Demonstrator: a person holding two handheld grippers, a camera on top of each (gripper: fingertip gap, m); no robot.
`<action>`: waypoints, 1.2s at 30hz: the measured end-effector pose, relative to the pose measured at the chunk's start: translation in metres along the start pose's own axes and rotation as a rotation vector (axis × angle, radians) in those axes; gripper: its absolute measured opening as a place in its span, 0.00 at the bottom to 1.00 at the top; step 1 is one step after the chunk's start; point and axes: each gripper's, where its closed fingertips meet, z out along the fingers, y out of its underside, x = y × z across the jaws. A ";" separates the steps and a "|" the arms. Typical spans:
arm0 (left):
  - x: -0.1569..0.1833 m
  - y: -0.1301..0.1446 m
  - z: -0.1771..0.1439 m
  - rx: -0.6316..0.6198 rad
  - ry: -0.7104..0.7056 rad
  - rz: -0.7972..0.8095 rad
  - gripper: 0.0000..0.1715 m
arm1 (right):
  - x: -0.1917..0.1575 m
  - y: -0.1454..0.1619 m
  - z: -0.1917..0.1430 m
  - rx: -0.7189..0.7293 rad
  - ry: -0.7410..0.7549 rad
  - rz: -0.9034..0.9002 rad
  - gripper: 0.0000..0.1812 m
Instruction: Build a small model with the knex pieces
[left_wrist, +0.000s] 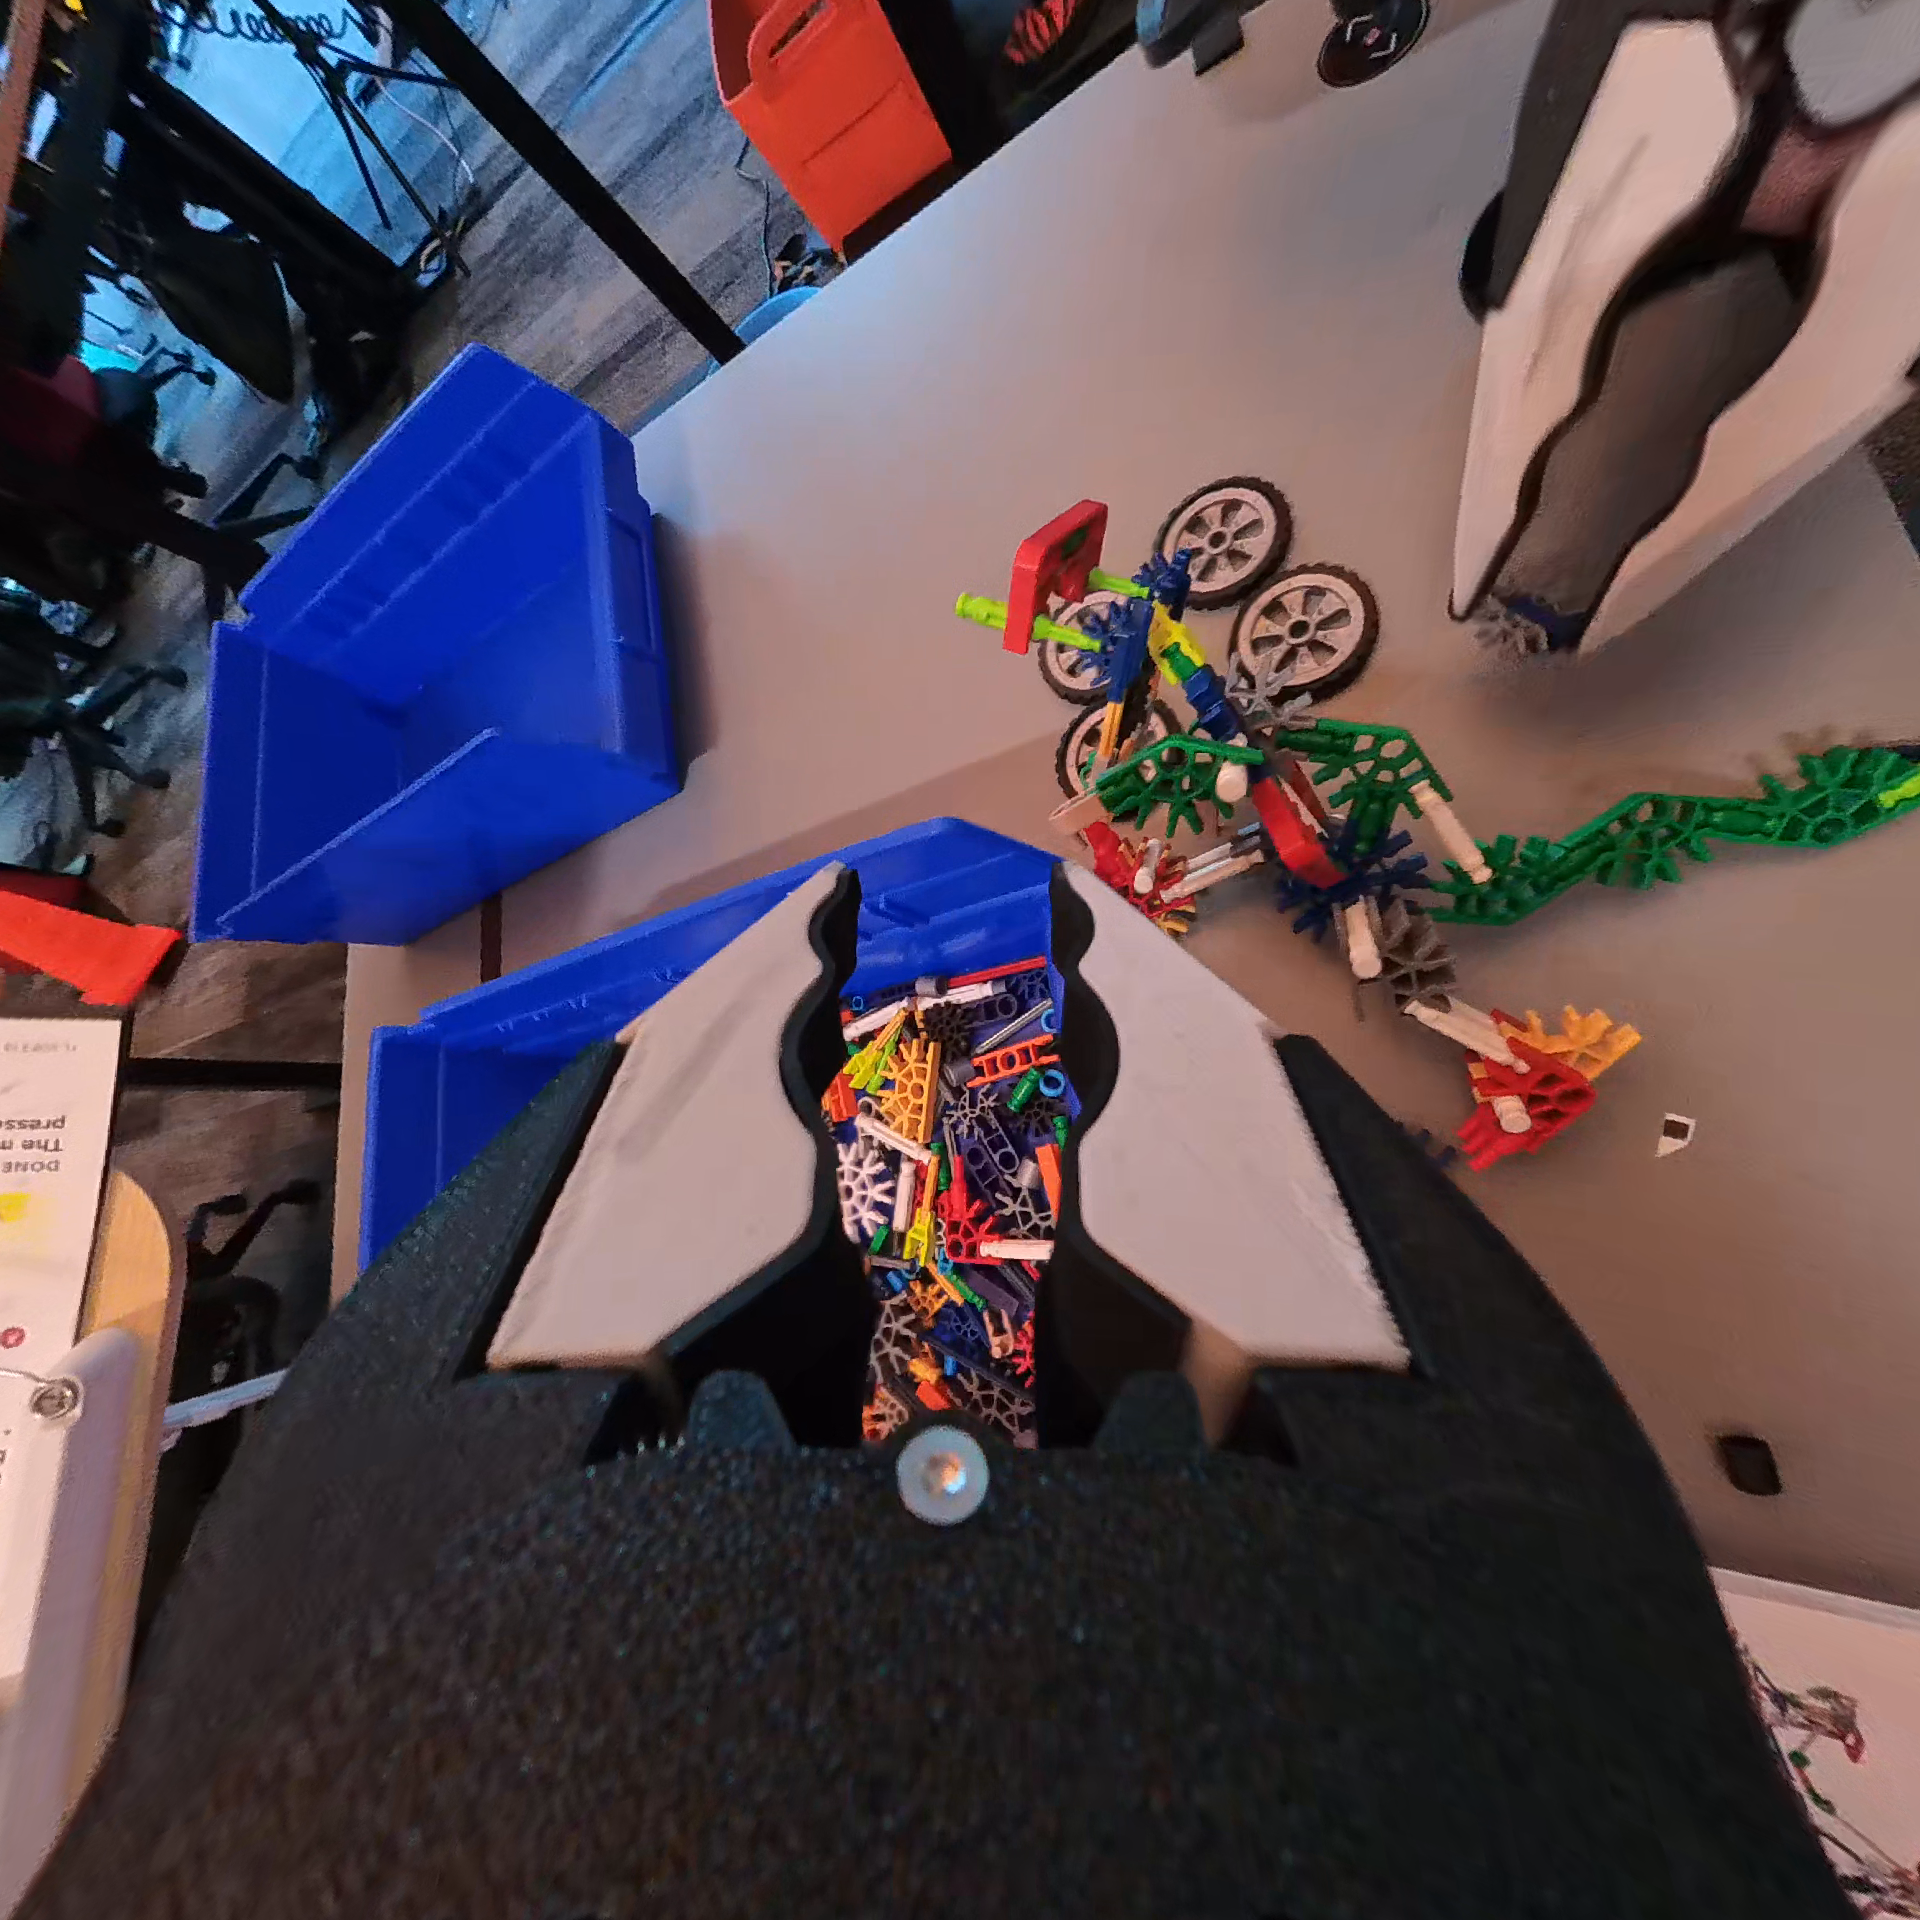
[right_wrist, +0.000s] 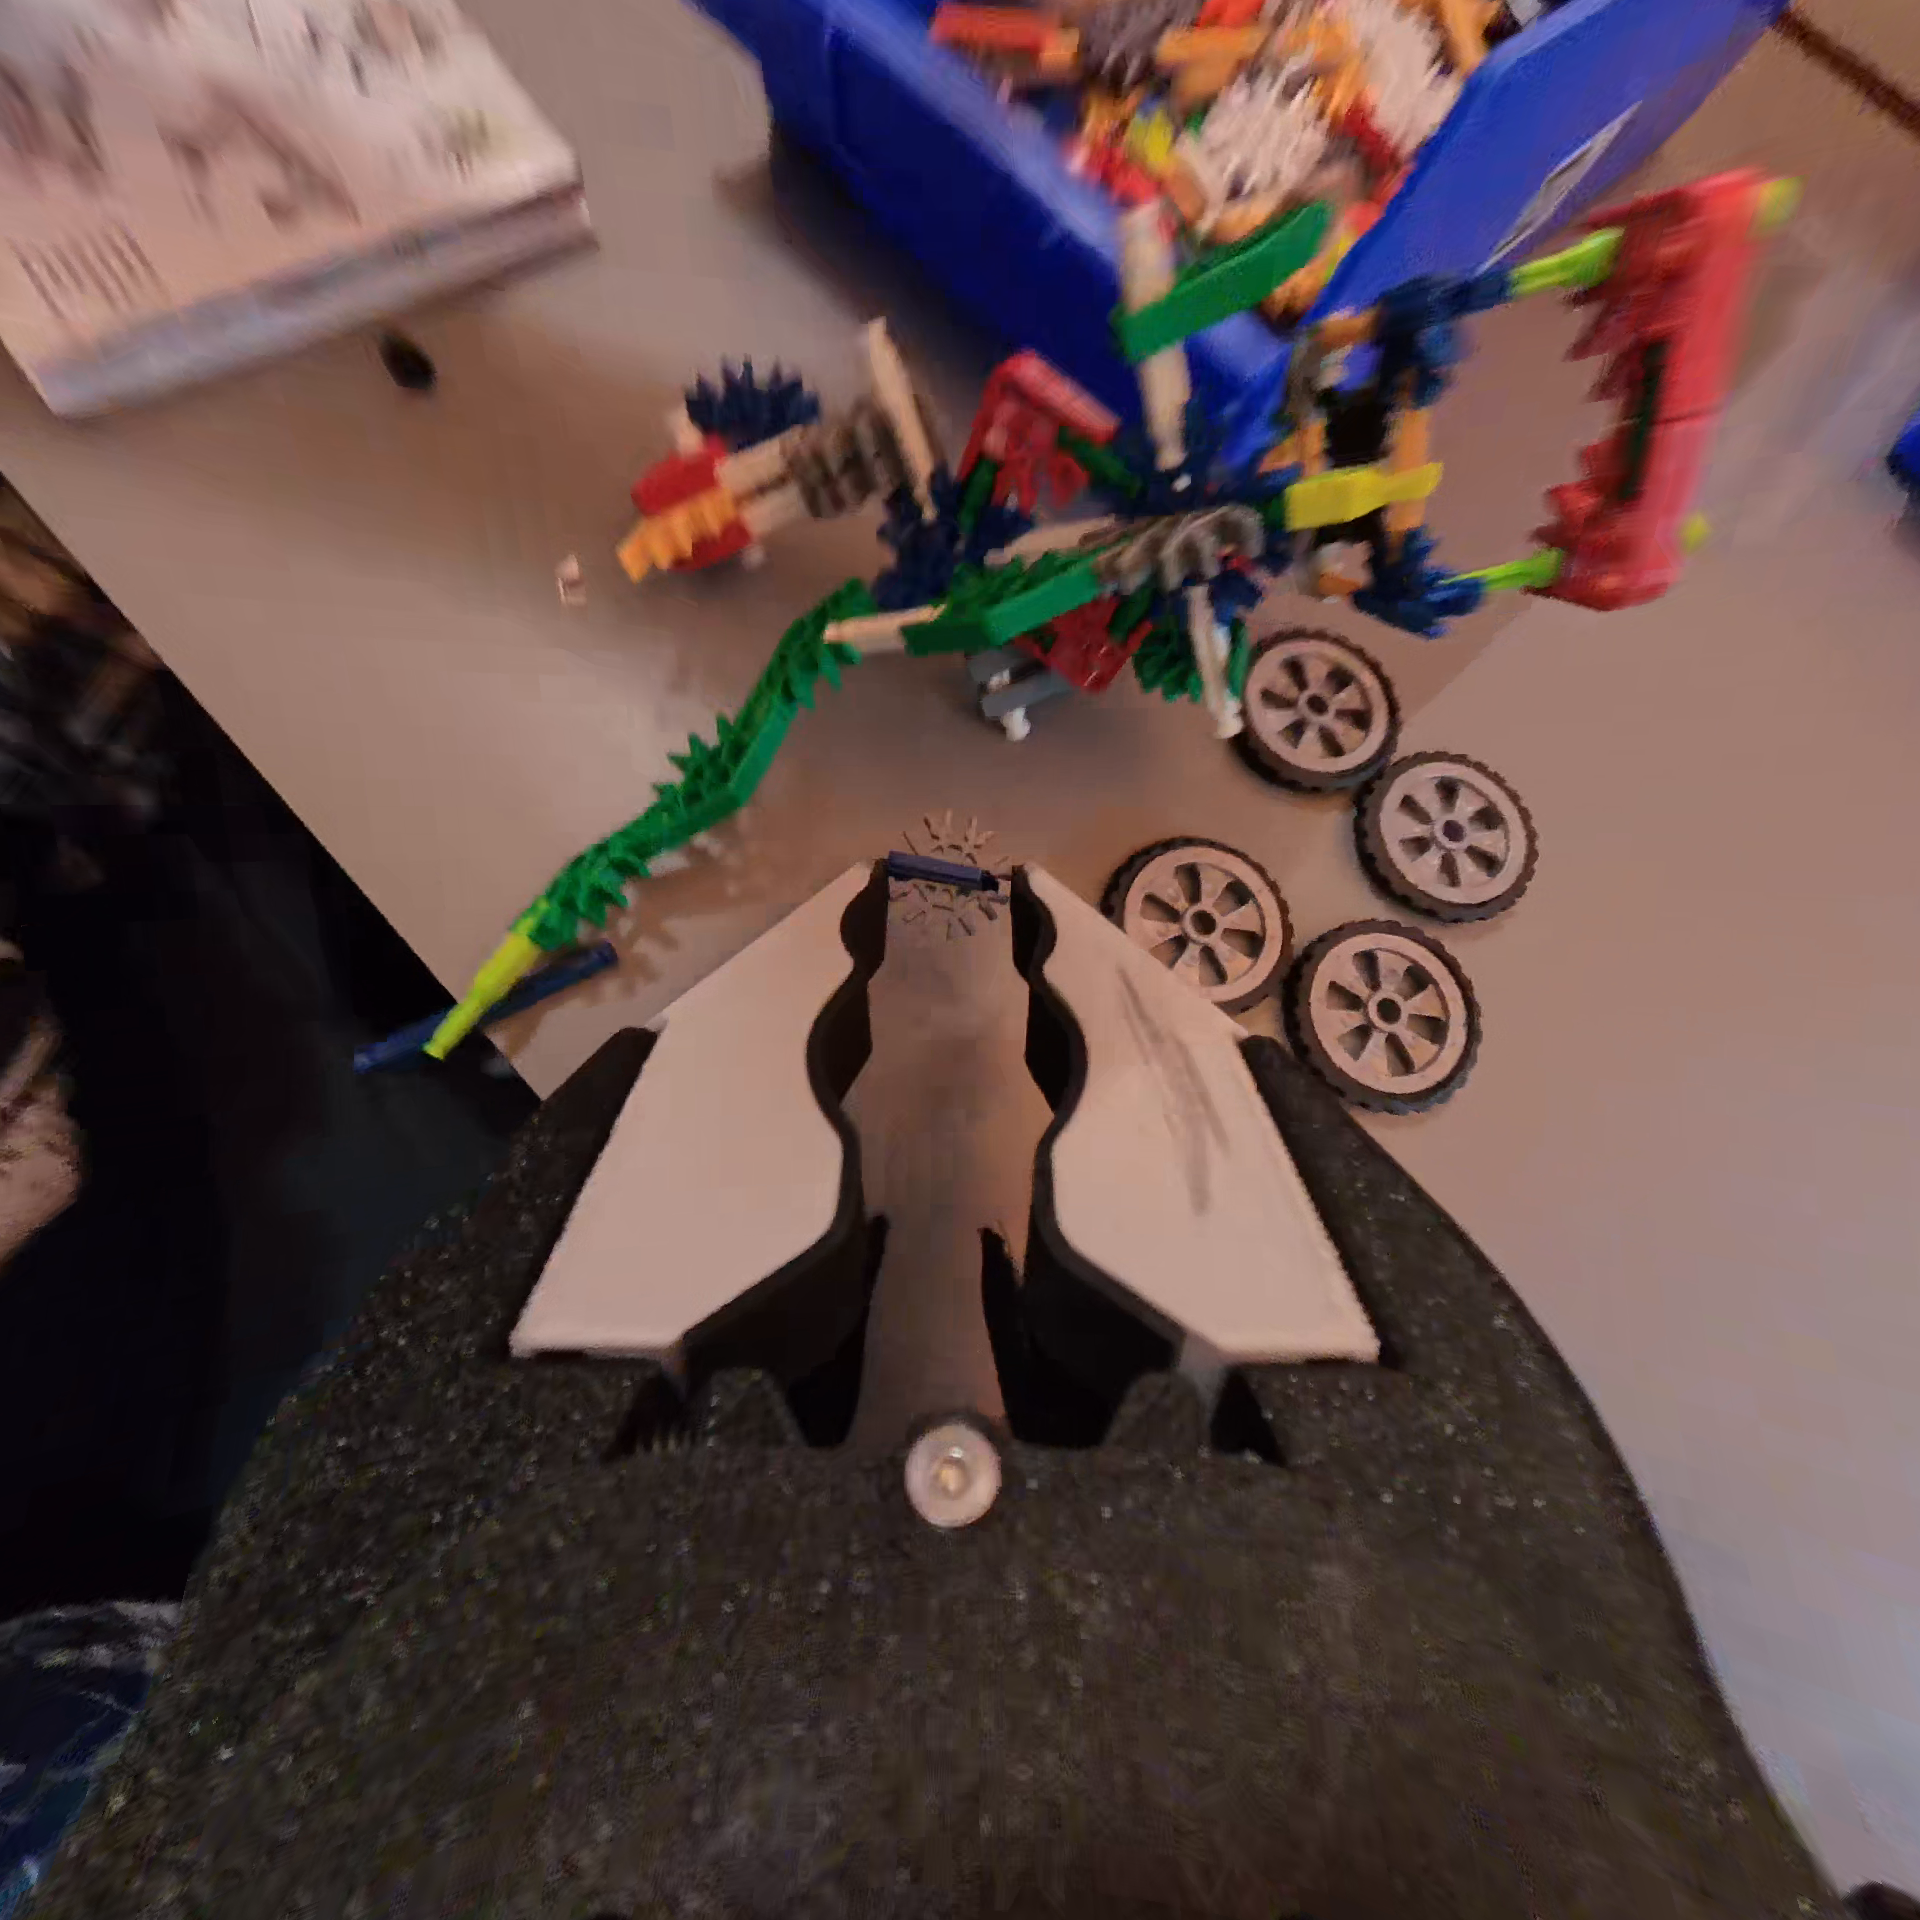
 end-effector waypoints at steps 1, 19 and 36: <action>0.000 0.000 0.000 -0.003 -0.002 0.007 0.20 | 0.003 -0.005 -0.005 0.045 -0.006 0.042 0.13; 0.010 0.000 0.007 -0.017 0.027 0.022 0.21 | 0.050 0.052 -0.008 -0.131 0.250 0.090 0.14; 0.043 0.008 0.027 -0.088 0.173 0.018 0.20 | 0.016 -0.031 -0.007 0.143 0.104 0.177 0.18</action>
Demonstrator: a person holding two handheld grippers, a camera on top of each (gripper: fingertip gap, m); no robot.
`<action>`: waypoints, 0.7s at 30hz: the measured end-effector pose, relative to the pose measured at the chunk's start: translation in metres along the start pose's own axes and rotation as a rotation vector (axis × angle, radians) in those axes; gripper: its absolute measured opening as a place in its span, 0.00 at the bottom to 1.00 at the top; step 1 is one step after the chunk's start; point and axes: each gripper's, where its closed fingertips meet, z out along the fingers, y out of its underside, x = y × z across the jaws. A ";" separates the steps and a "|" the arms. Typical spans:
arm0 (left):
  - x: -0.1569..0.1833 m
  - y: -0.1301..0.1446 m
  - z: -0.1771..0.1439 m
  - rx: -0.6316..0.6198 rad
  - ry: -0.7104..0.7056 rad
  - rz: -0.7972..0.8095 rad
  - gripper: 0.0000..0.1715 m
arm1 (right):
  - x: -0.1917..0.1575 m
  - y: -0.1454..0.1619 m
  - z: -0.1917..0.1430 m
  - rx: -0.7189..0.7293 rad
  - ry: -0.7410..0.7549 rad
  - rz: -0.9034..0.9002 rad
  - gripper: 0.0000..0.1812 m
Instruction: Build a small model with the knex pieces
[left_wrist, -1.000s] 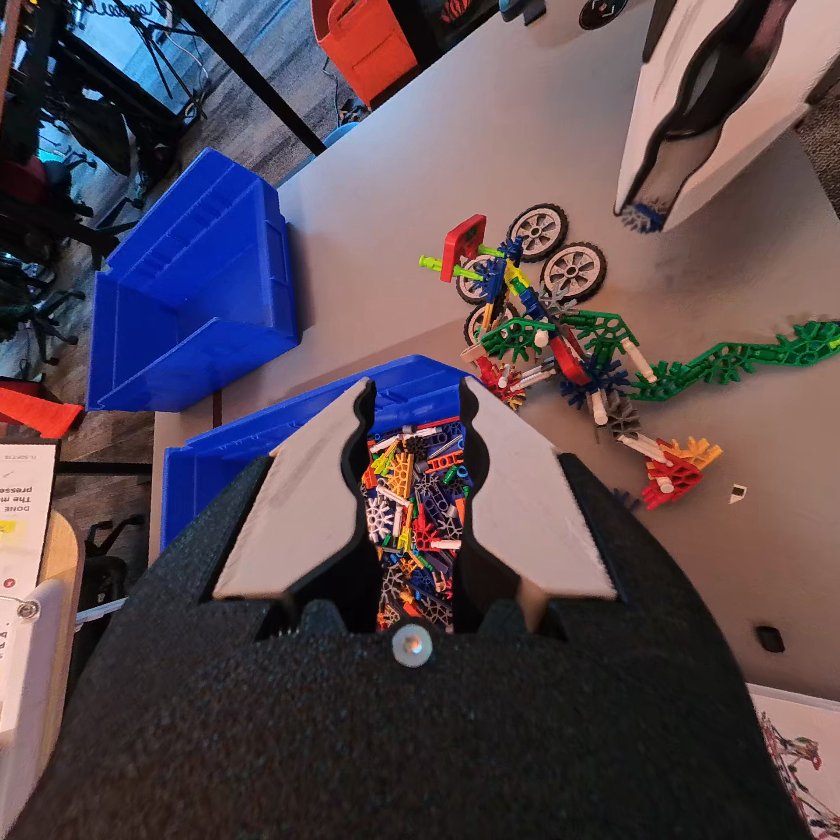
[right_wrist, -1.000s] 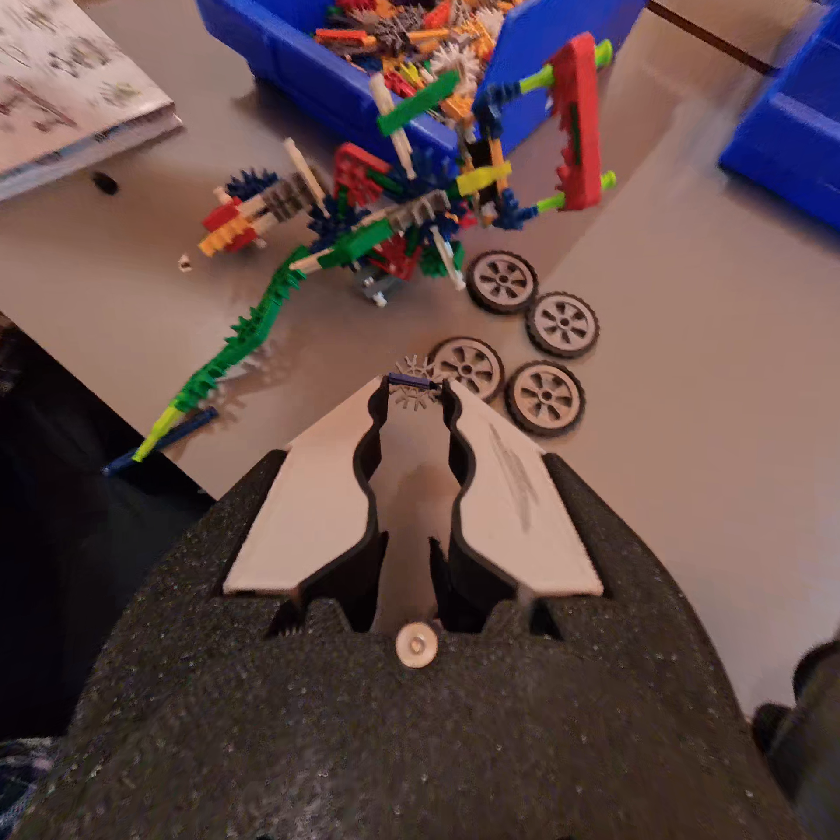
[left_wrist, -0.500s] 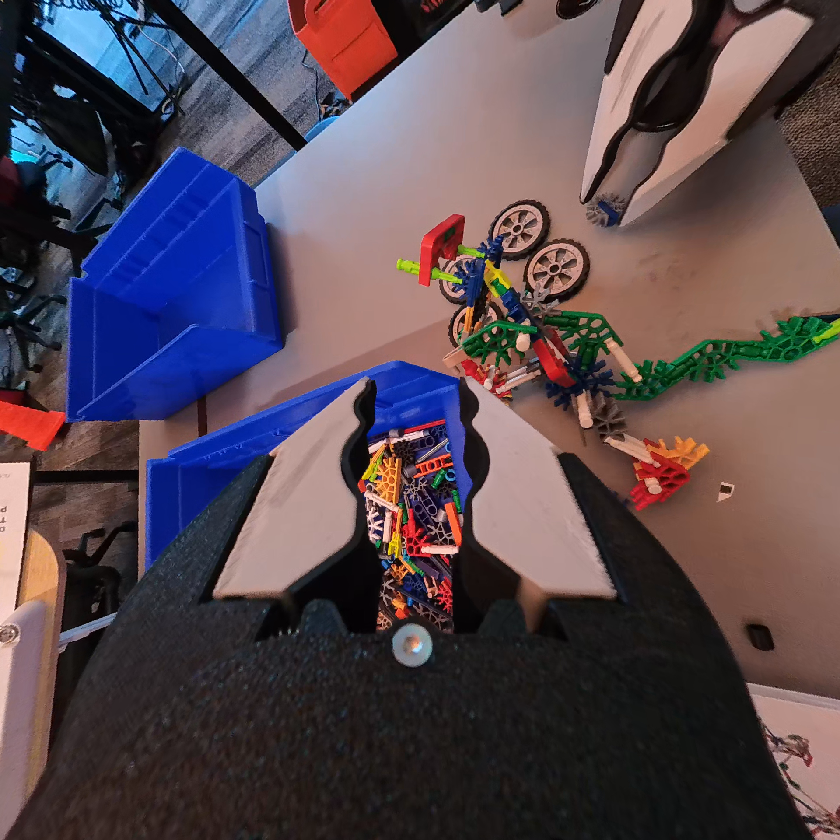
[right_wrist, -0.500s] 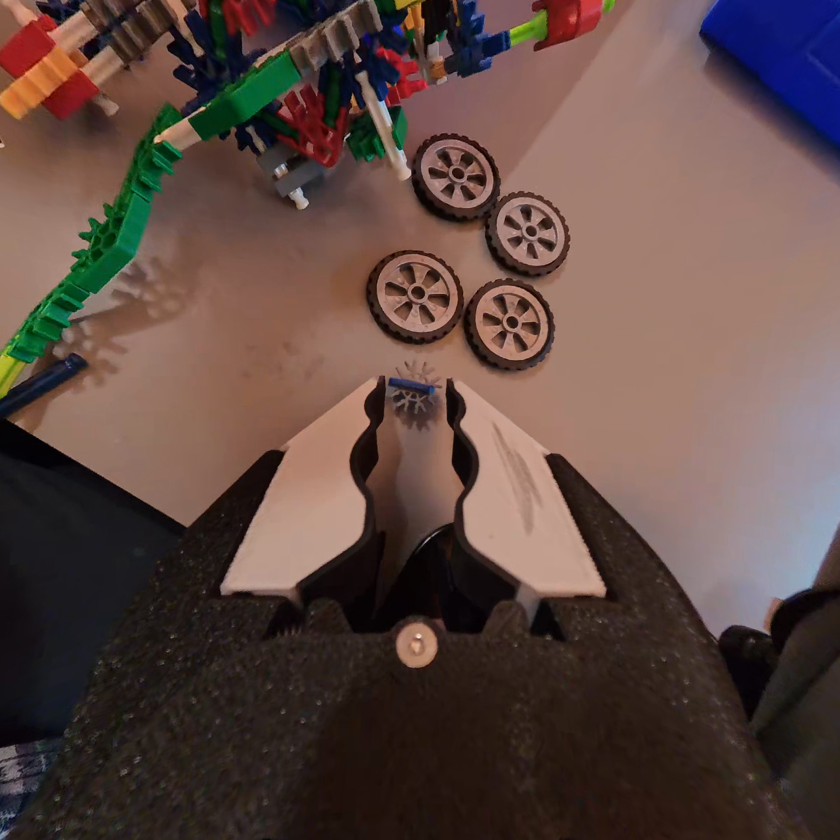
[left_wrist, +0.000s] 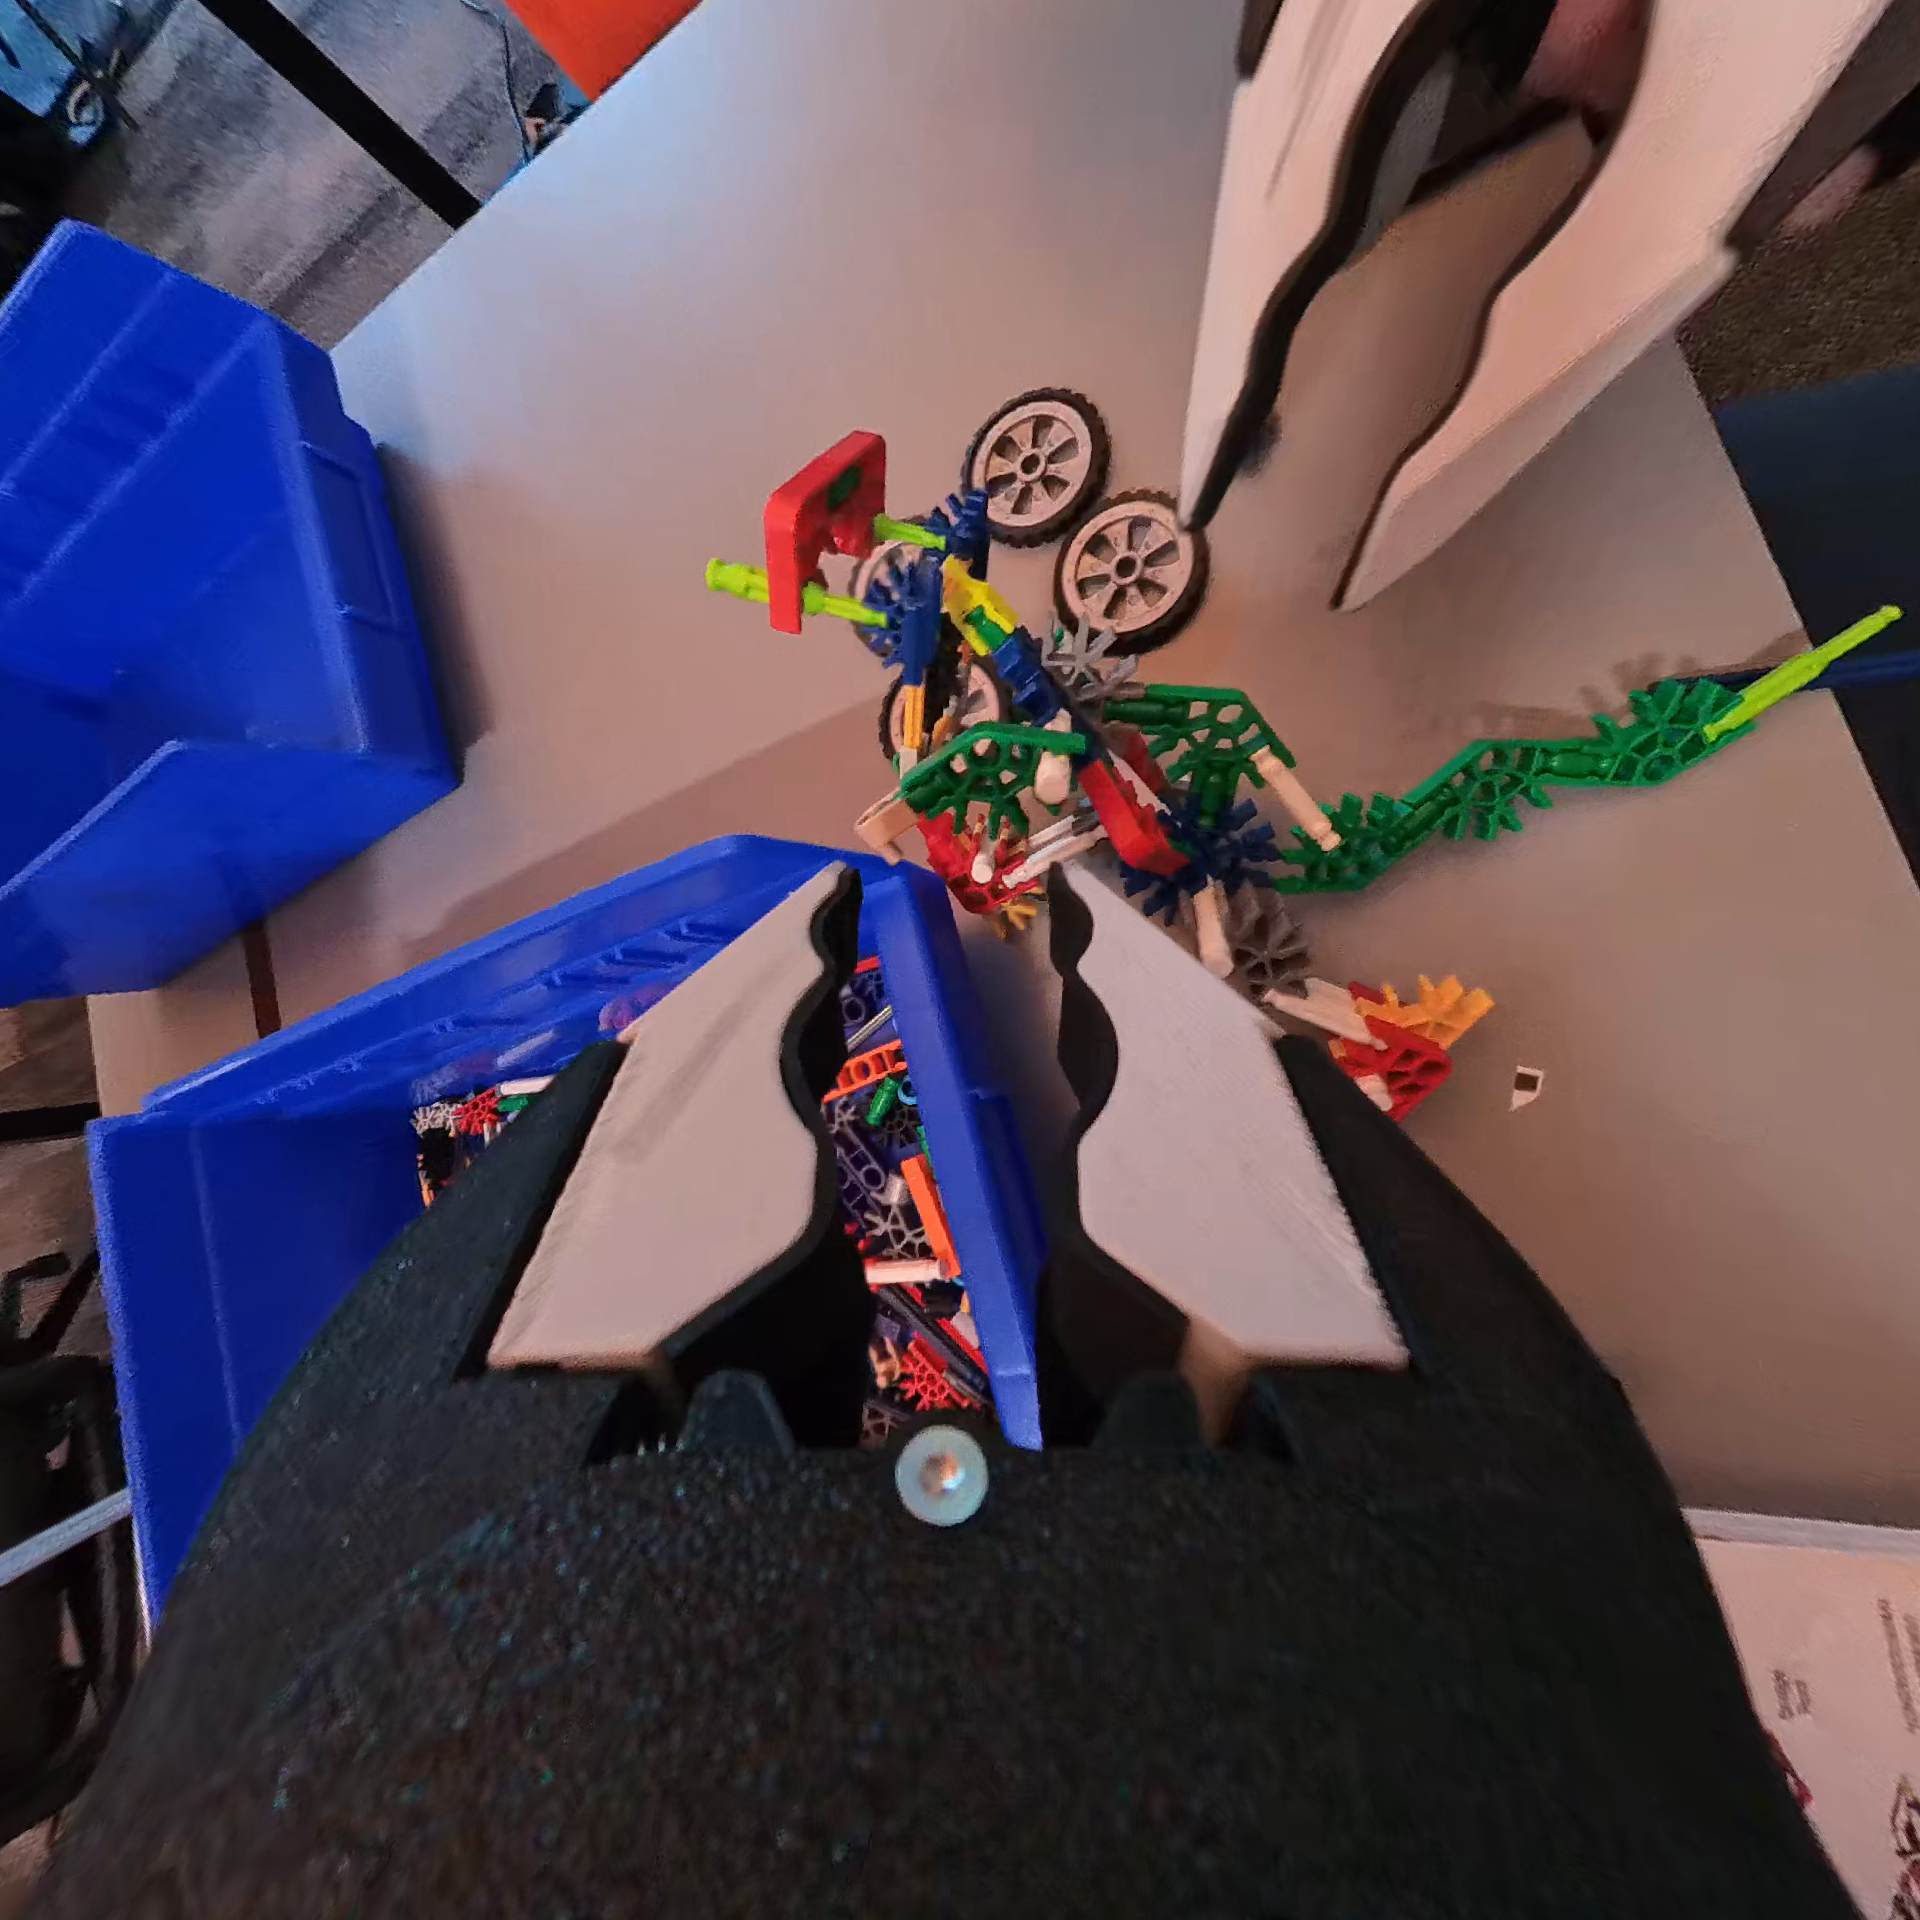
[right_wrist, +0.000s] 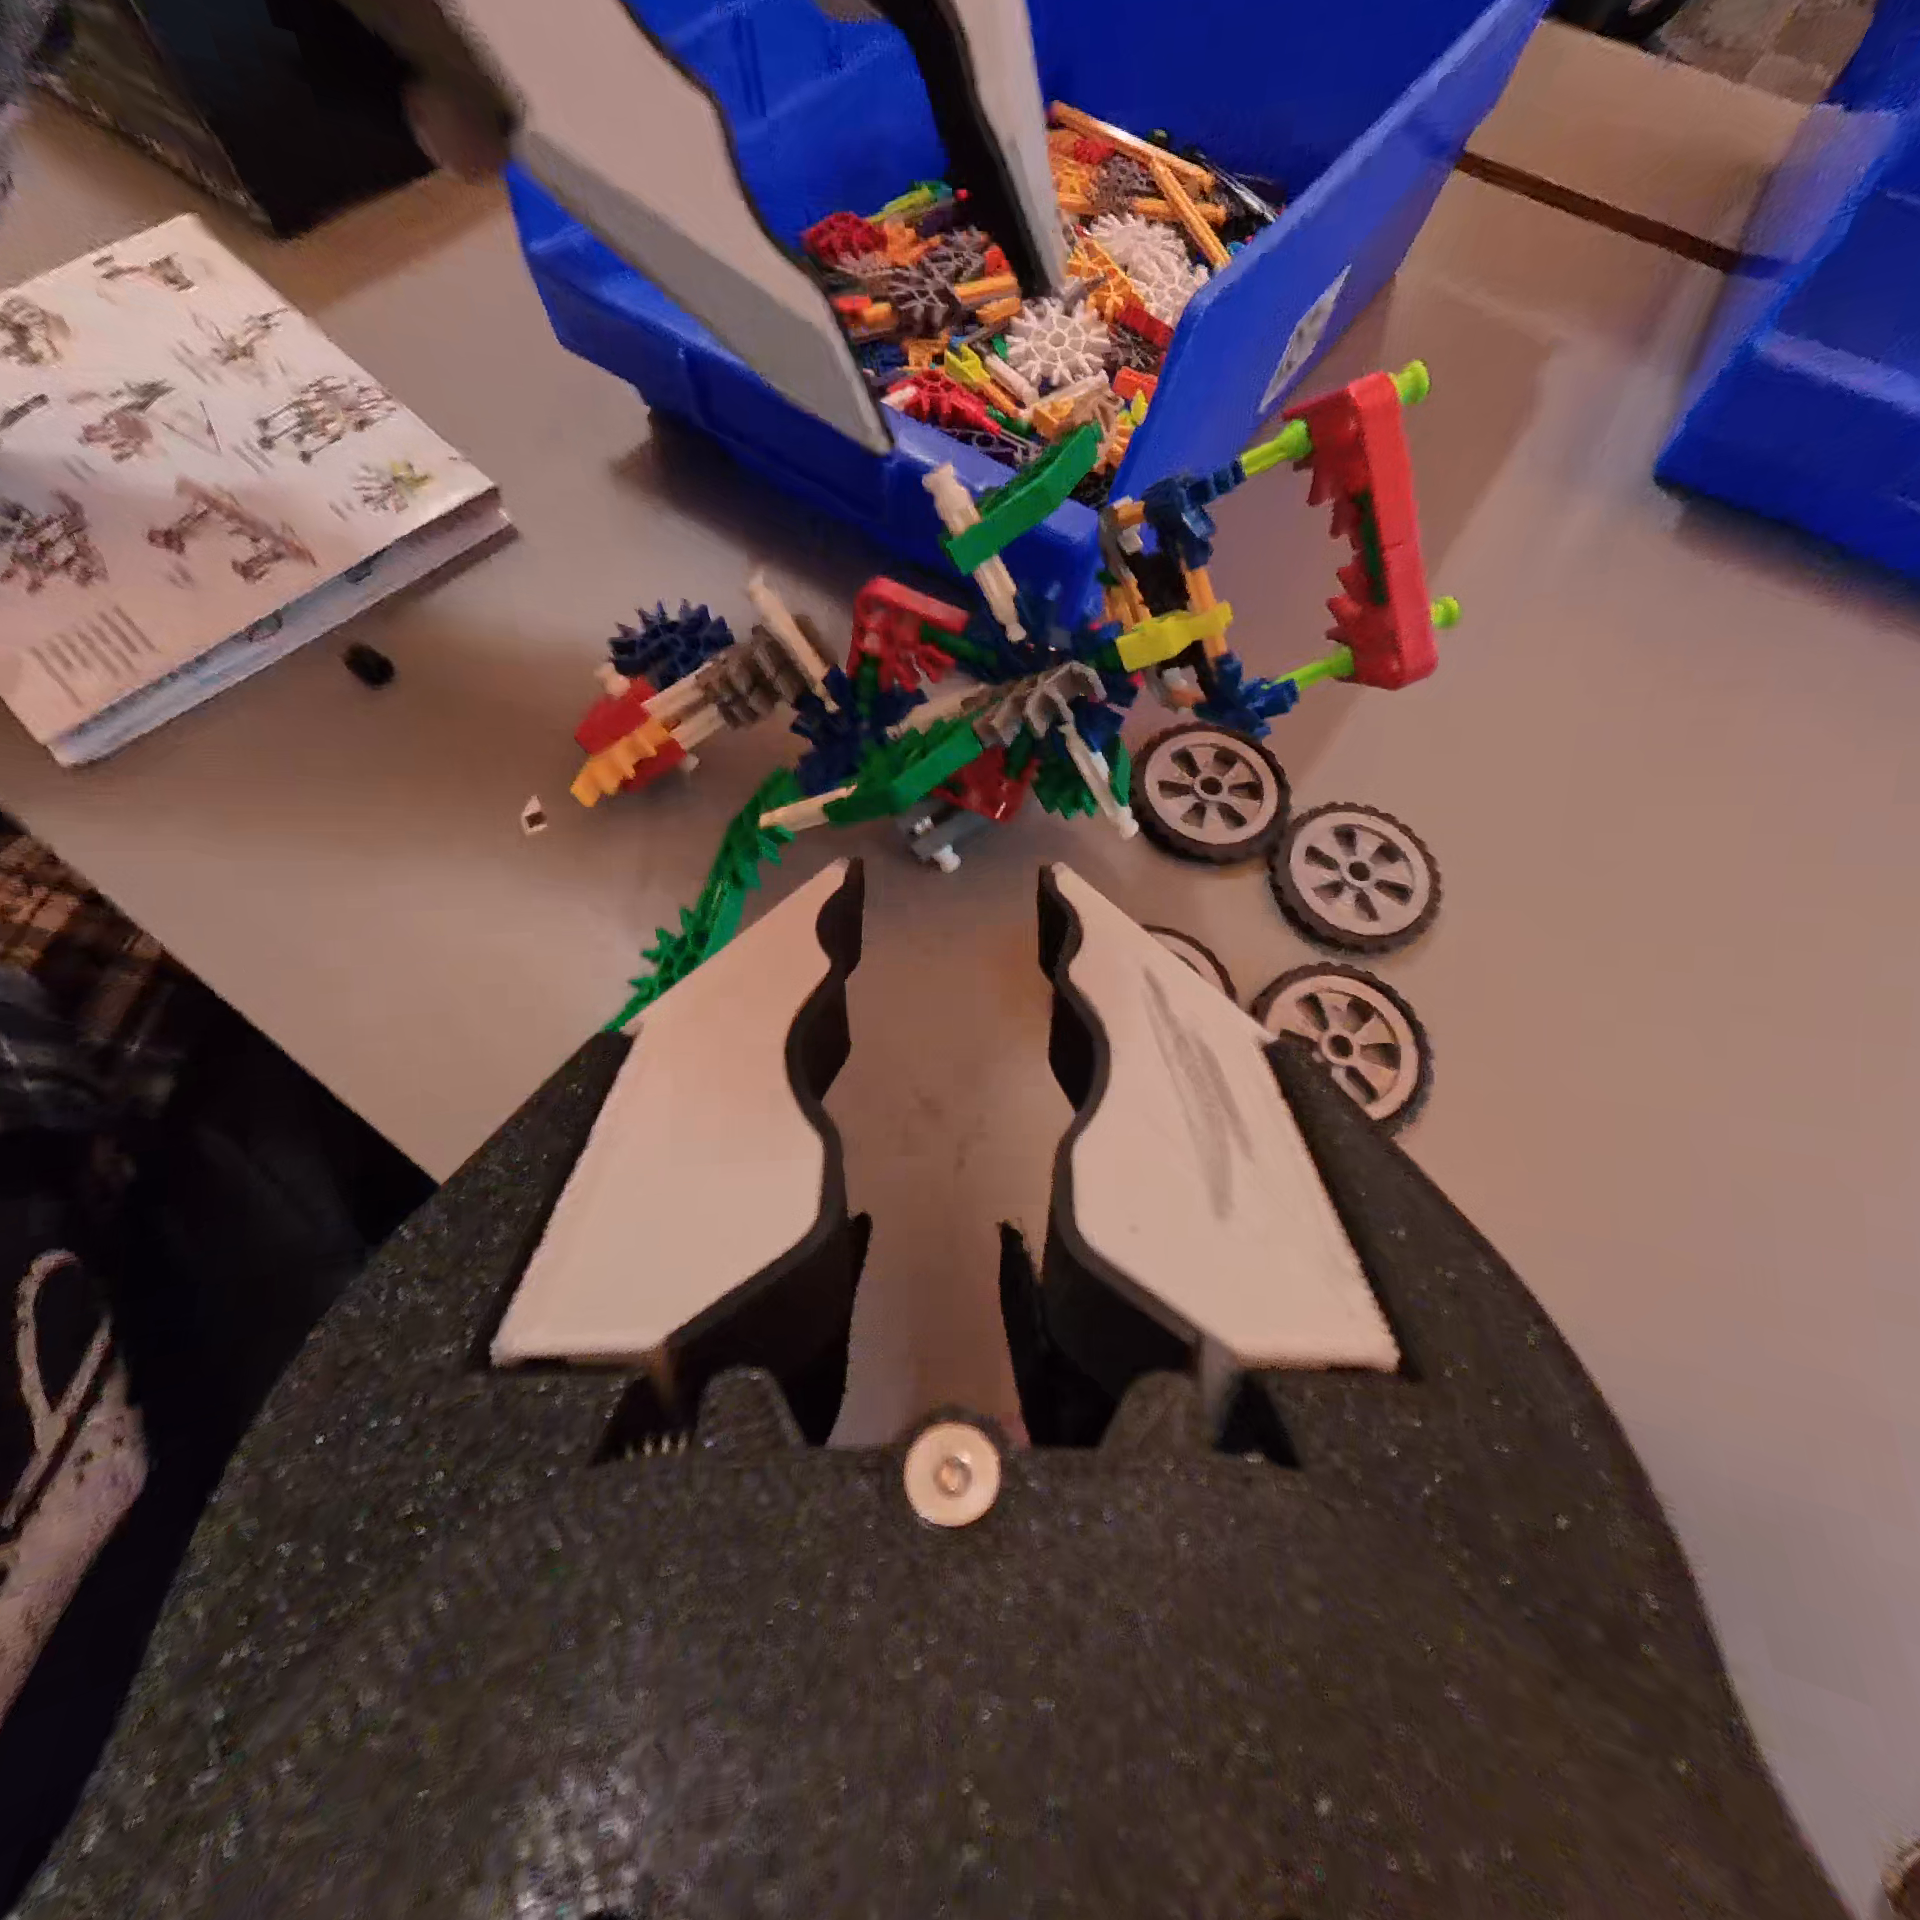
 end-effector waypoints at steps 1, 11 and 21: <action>0.001 0.000 0.001 -0.002 0.001 0.002 0.20 | 0.002 0.001 0.005 -0.010 0.007 0.027 0.18; -0.001 0.000 0.001 0.005 -0.002 0.004 0.20 | -0.008 -0.010 0.036 0.069 -0.123 0.296 0.18; -0.002 0.004 0.005 -0.012 -0.008 0.007 0.20 | -0.011 -0.017 0.049 0.086 -0.128 0.314 0.08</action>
